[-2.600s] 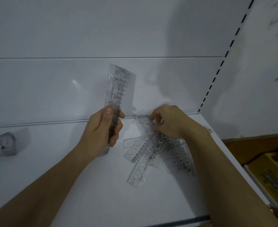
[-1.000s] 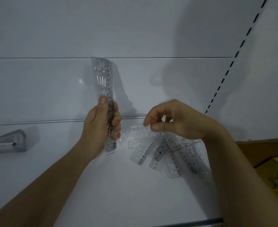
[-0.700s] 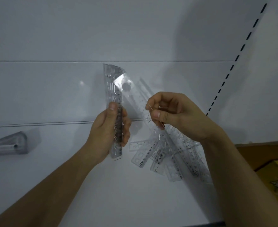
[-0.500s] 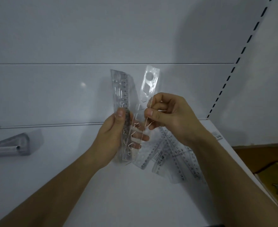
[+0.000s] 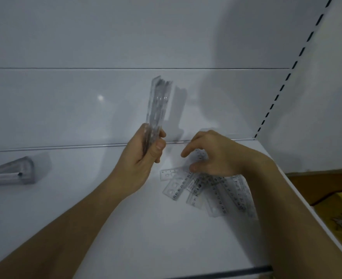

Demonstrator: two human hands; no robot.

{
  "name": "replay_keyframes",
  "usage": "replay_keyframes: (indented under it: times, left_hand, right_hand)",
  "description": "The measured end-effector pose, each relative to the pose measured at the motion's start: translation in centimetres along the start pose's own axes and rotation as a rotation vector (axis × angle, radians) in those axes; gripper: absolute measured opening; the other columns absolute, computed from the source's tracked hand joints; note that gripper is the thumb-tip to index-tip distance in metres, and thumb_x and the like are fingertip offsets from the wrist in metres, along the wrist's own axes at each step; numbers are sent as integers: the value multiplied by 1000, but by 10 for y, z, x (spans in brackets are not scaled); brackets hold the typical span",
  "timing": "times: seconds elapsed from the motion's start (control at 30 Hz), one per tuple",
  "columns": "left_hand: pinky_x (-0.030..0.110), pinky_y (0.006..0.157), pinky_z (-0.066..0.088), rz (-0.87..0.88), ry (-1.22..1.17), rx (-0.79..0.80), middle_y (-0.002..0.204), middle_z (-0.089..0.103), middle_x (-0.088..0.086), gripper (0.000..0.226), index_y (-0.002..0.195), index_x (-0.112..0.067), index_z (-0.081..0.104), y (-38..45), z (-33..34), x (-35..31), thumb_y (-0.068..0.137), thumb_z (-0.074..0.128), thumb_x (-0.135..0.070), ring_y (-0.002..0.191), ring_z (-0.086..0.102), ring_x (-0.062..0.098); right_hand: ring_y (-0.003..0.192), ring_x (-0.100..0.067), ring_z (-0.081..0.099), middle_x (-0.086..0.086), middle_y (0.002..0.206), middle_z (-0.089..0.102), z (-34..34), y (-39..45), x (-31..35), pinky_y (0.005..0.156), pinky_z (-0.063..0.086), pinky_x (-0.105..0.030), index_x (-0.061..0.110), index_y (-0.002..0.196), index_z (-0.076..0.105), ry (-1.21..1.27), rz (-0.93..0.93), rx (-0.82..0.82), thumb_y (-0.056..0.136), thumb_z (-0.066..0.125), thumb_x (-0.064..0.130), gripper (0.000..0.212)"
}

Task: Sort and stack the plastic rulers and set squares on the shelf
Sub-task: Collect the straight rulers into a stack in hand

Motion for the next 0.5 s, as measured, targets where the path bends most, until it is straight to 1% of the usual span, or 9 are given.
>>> replay_keyframes:
  times: [0.03, 0.07, 0.1, 0.13, 0.2, 0.23, 0.3, 0.37, 0.5]
  left_hand:
    - [32, 65, 47, -13, -14, 12, 78, 49, 3, 24, 106, -22, 55, 0, 1, 2, 95, 51, -43, 71, 48, 21]
    - [30, 63, 47, -24, -23, 21, 75, 47, 6, 24, 105, -20, 55, 0, 1, 4, 97, 50, -41, 68, 47, 22]
    - [28, 60, 46, -34, -19, 24, 73, 46, 10, 23, 105, -18, 55, 1, 1, 6, 99, 47, -39, 64, 48, 23]
    - [28, 57, 45, -44, -10, 19, 71, 47, 14, 24, 105, -17, 55, 1, 0, 6, 101, 45, -38, 59, 48, 24]
    - [28, 50, 43, -57, -17, -4, 68, 51, 15, 31, 104, -14, 57, 2, -2, 7, 101, 44, -42, 52, 49, 25]
    - [28, 48, 43, -65, -38, -16, 66, 53, 13, 35, 104, -13, 58, 2, -2, 7, 101, 45, -45, 49, 50, 24]
    - [26, 45, 44, -78, -81, -32, 66, 57, 10, 38, 104, -9, 59, 2, -2, 6, 103, 45, -44, 47, 53, 23]
    - [27, 45, 46, -98, -119, -56, 67, 60, 10, 36, 105, -7, 58, 2, -1, 5, 97, 44, -39, 47, 55, 24]
    - [28, 44, 47, -159, -197, -51, 67, 57, 8, 37, 116, -8, 54, 2, 2, 5, 93, 49, -37, 45, 54, 25]
  right_hand:
    - [116, -17, 49, 4, 121, 56, -1, 1, -2, 100, 42, -35, 33, 123, 67, 3, 41, -31, 86, 71, 38, 38]
    - [116, -20, 51, 1, 121, 55, -4, 2, -5, 99, 43, -36, 30, 126, 64, 21, 94, -95, 86, 70, 39, 41]
    - [116, -22, 52, -1, 122, 53, -7, 2, -10, 97, 45, -36, 28, 128, 61, 50, 161, -163, 86, 70, 42, 44]
    - [114, -23, 53, -3, 122, 52, -7, 1, -17, 94, 45, -36, 27, 129, 57, 84, 238, -197, 85, 70, 46, 50]
    - [112, -24, 53, -5, 125, 52, -1, 0, -27, 86, 44, -34, 26, 130, 53, 113, 361, -160, 79, 74, 54, 62]
    - [112, -25, 54, -6, 125, 53, 3, 0, -28, 84, 44, -34, 25, 129, 53, 119, 394, -135, 77, 75, 55, 64]
    - [107, -24, 57, -6, 123, 57, 4, 1, -29, 83, 46, -32, 22, 128, 55, 178, 430, -165, 76, 78, 48, 62]
    - [103, -22, 59, -6, 121, 60, 0, 1, -28, 81, 48, -29, 19, 129, 57, 236, 446, -216, 77, 80, 38, 60]
    - [100, -19, 59, -4, 119, 60, -1, -1, -28, 78, 49, -27, 18, 128, 59, 259, 467, -238, 75, 80, 31, 59]
Point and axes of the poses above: each hand's wrist, its own y-axis towards the middle knuckle, its own z-axis out of the palm, x = y × z, the point moved 6 cm from there along y, towards the middle knuckle
